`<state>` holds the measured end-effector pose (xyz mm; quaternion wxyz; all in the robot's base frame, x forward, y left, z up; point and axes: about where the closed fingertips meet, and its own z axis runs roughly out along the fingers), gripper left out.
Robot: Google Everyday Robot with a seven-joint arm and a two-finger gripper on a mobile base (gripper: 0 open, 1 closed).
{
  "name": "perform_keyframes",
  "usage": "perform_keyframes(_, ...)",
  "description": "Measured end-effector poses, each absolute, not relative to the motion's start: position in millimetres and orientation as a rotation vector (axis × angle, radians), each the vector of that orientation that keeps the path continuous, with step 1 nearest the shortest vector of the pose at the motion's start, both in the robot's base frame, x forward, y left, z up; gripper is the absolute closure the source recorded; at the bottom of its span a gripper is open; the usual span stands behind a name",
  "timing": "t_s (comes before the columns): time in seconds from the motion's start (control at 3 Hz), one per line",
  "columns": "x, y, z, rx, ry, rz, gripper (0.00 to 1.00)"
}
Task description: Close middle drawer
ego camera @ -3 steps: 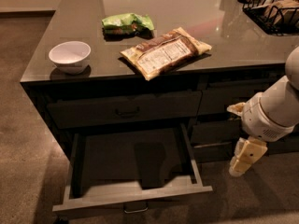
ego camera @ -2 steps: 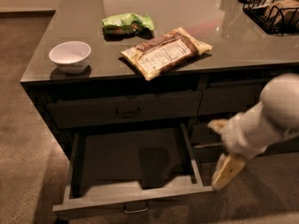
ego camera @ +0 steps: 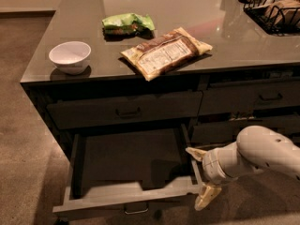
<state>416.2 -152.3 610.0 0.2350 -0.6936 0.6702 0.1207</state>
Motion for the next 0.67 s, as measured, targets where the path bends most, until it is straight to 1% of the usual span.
perform_keyframes(0.67,415,-144,589,-1.935,1.803,0.352,0.00)
